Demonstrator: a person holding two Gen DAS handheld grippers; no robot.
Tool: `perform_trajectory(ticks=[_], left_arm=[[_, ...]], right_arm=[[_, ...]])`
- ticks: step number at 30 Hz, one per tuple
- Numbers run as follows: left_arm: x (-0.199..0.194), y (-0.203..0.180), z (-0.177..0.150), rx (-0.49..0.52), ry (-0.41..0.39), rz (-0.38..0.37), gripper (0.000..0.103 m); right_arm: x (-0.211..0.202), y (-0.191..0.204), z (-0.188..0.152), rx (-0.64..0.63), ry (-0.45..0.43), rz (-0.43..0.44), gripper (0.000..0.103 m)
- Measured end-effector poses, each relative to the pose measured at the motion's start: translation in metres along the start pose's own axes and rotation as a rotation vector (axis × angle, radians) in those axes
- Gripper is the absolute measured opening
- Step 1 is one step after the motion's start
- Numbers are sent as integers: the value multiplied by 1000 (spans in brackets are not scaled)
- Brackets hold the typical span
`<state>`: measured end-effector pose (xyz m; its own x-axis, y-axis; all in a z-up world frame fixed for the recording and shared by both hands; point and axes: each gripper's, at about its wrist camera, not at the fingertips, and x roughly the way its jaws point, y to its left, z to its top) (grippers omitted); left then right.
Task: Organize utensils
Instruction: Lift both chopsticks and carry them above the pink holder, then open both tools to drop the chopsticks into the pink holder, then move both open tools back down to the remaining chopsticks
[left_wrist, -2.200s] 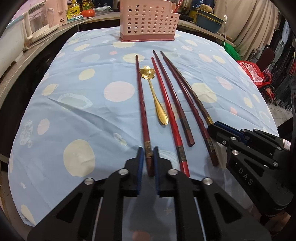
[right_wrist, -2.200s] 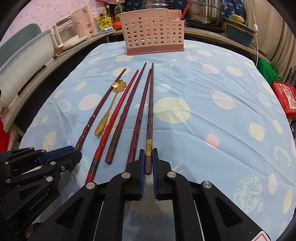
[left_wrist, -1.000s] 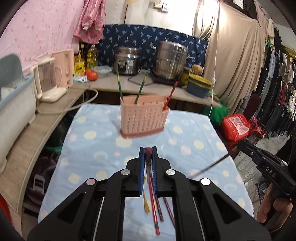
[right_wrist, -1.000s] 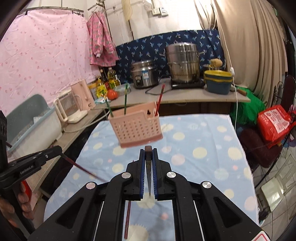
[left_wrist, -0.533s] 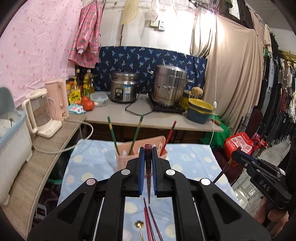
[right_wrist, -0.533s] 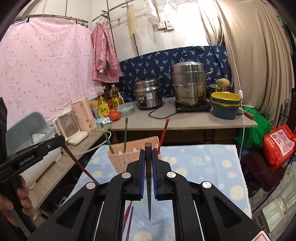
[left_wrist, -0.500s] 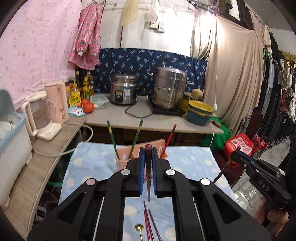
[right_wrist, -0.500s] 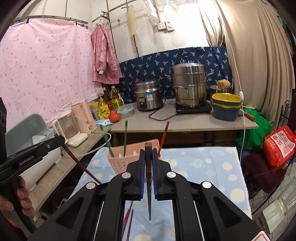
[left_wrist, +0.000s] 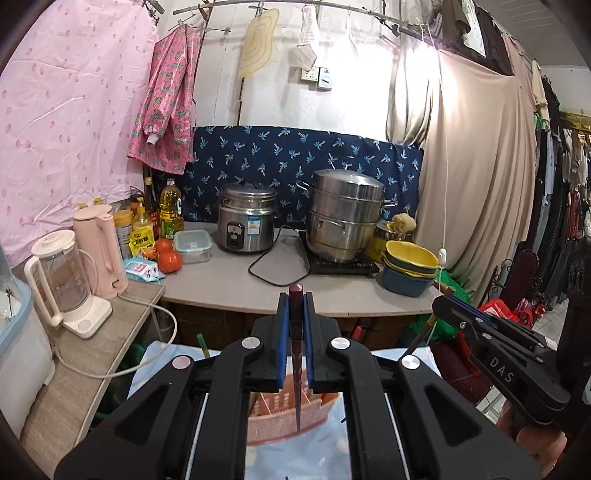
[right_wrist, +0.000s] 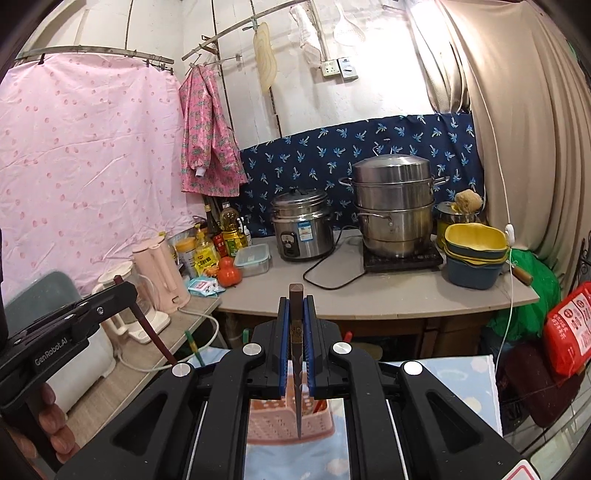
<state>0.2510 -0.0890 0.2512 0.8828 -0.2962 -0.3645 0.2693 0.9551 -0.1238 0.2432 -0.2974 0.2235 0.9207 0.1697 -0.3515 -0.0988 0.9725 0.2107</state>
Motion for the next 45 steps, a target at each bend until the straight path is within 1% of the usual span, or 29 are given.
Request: perform_trajectory(ticks=[5,9,15,22,23,24,25,26,27,28,39,45], left_arm=[[27,9,9,-23,0,13,7],[48,15,6,-18,15,33,7],[79,27,-11,-36,68,40,7],[98,31,-25,-45,111,37,8],[97,32,-26,-50,108,48,9],[97,33,-26,-56,106,54,12],[96,35,-26,-66,107,53,21],[95,36,-27,-77,104,61,29],[94,37,-27,-82,100,66,32],[93,39,-27,-82,98,70,34],[72,41,-34,-86,109,61,34],[48,34,-42,-78,110,53,34]], right_arm=[[32,2,12,-8,3,-8,7],[58,4,10,-26,22,-21,7],[94,1,-9,-26,90,-26,7],[112,5,-23,-47,139,-14,7],[112,6,-24,-49,136,-20,8],[110,6,-24,-49,128,-23,12],[109,6,-25,-50,125,-29,17],[108,7,-25,-47,121,-30,19],[106,6,-25,-39,117,-28,21],[106,6,-25,-38,116,-27,21],[75,12,-31,-59,112,-25,21],[50,18,-44,-65,122,-22,21]])
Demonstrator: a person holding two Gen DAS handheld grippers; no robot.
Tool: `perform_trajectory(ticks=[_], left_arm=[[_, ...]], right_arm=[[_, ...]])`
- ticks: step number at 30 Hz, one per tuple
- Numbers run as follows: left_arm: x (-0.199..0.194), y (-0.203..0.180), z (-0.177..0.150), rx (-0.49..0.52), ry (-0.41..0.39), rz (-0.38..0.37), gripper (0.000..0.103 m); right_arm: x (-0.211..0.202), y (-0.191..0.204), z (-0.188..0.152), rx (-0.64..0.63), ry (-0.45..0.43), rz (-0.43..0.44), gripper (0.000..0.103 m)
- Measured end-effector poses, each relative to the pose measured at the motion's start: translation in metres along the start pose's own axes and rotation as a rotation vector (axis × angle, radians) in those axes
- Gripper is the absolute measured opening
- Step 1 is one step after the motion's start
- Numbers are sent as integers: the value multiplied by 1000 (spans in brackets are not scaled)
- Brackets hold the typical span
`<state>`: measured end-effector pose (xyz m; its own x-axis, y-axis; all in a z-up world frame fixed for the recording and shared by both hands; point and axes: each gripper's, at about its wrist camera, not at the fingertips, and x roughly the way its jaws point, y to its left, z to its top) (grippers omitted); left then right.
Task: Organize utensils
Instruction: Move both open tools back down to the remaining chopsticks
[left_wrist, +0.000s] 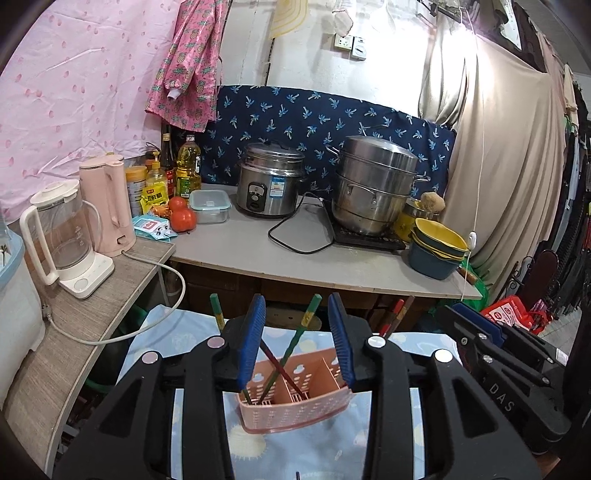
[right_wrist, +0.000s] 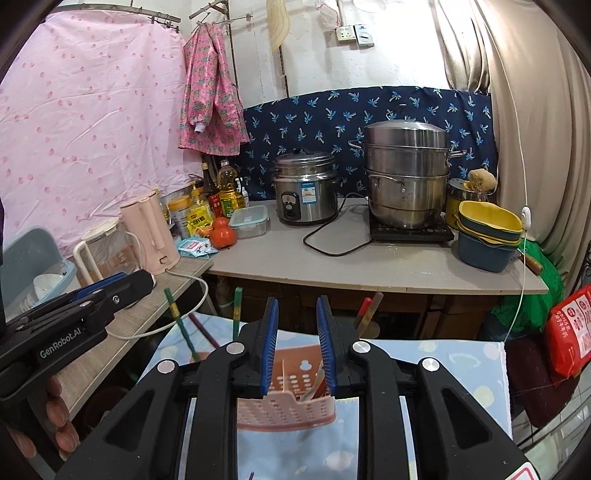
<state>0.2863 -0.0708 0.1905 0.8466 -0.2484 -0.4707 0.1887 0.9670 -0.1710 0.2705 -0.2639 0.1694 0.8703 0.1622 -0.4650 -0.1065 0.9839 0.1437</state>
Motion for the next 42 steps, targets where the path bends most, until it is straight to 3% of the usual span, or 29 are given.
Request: perform_trajectory(ticks=[8,15,29,33,37,42], left_arm=[[-36,-1,-38,11,35,-7,34],[-56,6,-88,11,107,-11,34],[-84,40,-233,2,367,19,34],[-93,46,-271,0,445,23,34],[-98,45,-297,21,494,32,34],[-103,36,-319,39,530,11,34]], right_arm=[[-36,2,-38,21,44,6,21],[-62,8,-95,21,132,-2,21],[-117,48,-251,-26,351,-34,21],[-124,54,-291,13,422,-25,21],[-126,62,-318,41,477,-6,21],[-124,74,-329,31,501,16,21]])
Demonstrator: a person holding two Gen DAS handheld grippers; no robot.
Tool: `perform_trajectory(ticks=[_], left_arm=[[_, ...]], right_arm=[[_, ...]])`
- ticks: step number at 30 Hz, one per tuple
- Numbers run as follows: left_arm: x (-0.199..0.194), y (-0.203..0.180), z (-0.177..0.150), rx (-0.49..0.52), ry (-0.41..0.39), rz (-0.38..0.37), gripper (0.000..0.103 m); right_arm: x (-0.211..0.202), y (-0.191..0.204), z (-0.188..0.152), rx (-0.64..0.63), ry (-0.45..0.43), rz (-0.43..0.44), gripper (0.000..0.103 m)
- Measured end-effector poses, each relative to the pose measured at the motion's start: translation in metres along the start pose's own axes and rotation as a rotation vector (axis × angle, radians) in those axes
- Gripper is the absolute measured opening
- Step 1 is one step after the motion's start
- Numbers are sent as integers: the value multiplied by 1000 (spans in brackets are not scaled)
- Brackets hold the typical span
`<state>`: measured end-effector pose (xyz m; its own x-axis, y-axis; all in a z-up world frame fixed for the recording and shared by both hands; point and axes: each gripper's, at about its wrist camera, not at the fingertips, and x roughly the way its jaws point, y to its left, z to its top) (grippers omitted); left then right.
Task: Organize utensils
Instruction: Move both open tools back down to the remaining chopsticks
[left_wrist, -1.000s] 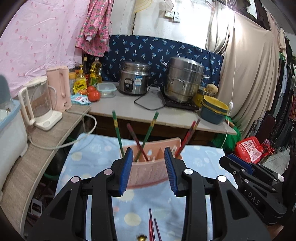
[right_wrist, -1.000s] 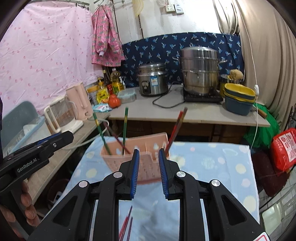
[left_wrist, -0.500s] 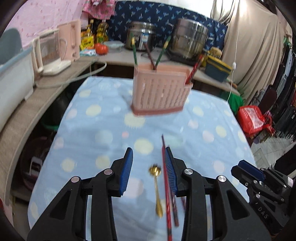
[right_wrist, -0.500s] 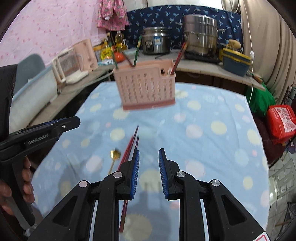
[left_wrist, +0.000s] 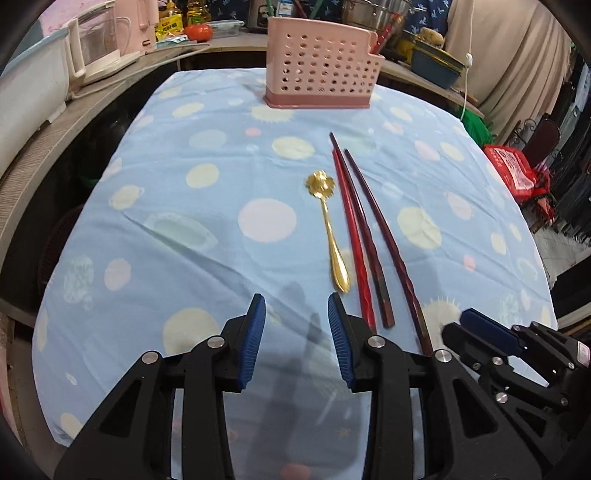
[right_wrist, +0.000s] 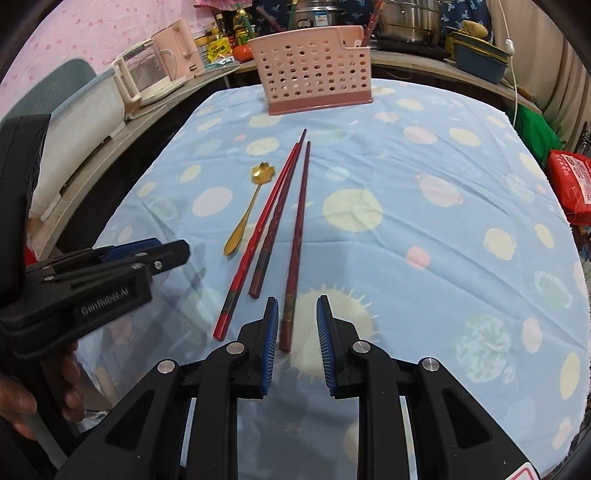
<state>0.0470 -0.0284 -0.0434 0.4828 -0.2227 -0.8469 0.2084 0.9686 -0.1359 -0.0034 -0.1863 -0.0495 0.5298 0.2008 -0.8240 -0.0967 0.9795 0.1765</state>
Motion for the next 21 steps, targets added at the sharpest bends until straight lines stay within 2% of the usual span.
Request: perform_trajectory(ticks=[8,16,21], left_arm=[[5,-15,-6,41,24,-7,34],[9,-20,-8,57,38,-18,34],[13,-26,-11,75,57,-33,35]], right_arm=[[12,6,-4,-22,21,-1,17],[20,3,-5,-15,39,-3,8],[21,-1,-7,-5,38,-4,7]])
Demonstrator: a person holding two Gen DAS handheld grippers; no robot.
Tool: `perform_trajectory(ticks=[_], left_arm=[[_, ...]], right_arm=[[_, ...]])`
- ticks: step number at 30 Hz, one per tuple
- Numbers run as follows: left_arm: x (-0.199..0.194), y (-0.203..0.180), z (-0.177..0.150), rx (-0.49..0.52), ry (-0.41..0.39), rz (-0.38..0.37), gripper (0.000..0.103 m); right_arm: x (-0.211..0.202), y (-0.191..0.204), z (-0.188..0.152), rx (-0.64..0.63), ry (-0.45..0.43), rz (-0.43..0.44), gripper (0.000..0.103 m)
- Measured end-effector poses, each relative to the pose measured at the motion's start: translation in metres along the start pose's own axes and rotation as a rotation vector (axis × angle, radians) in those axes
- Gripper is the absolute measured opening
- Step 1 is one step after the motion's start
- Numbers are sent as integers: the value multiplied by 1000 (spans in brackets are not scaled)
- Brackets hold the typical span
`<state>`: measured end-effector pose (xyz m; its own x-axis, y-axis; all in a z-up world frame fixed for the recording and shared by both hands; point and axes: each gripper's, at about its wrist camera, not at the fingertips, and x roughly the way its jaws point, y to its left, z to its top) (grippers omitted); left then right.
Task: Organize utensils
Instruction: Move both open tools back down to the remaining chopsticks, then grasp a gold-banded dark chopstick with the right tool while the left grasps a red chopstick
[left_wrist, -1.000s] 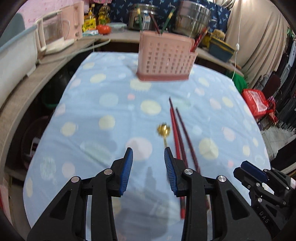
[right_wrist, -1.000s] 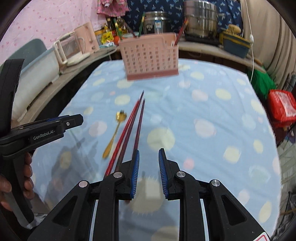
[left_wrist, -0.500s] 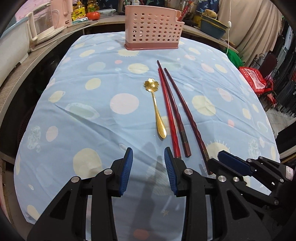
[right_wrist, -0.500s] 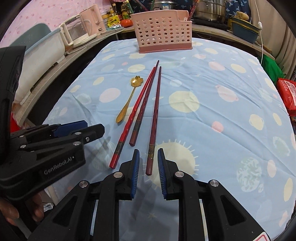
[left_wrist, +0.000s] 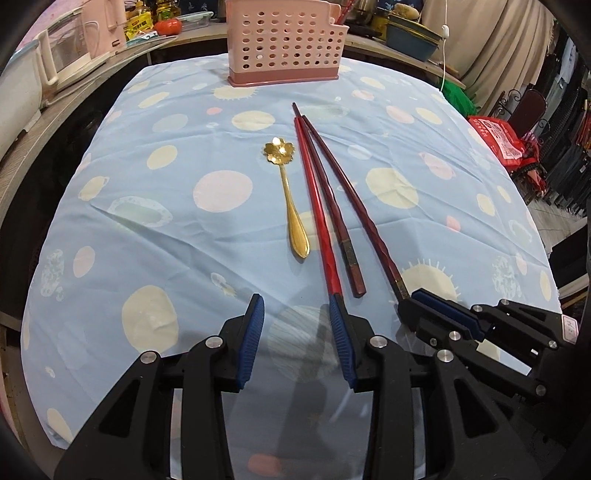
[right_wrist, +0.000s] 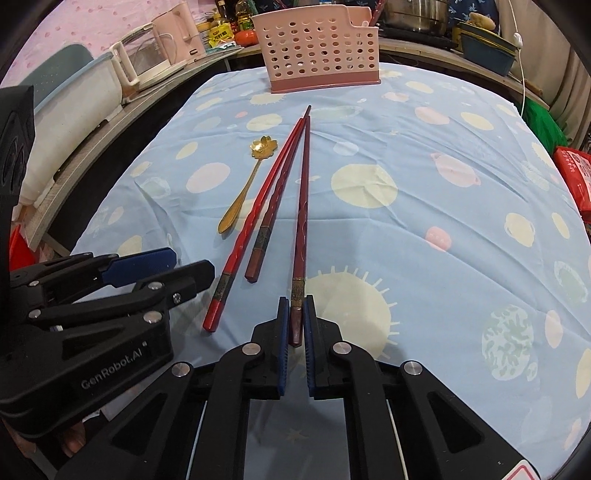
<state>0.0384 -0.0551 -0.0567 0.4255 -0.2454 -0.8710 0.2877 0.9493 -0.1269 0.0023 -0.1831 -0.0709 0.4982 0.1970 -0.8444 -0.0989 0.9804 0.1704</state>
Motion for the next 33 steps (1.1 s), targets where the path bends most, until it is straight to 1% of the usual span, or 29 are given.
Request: perform_trajectory(ticks=[12,19,25,33], left_arm=[[5,-9,-2,24,16,-9,36],[6,-8,-3,12,25,-12,43],[7,-8,-4,13,27,-13,45],[8,-11,-7,29,17,-3,44]], right_arm=[[-1,-7,-1,25,-6,-1,7],[-1,-10,-3,37,-9,0,7],[-2,-12,-5,43,-11,3,7],[-2,-12,-6,45,-11,4,7]])
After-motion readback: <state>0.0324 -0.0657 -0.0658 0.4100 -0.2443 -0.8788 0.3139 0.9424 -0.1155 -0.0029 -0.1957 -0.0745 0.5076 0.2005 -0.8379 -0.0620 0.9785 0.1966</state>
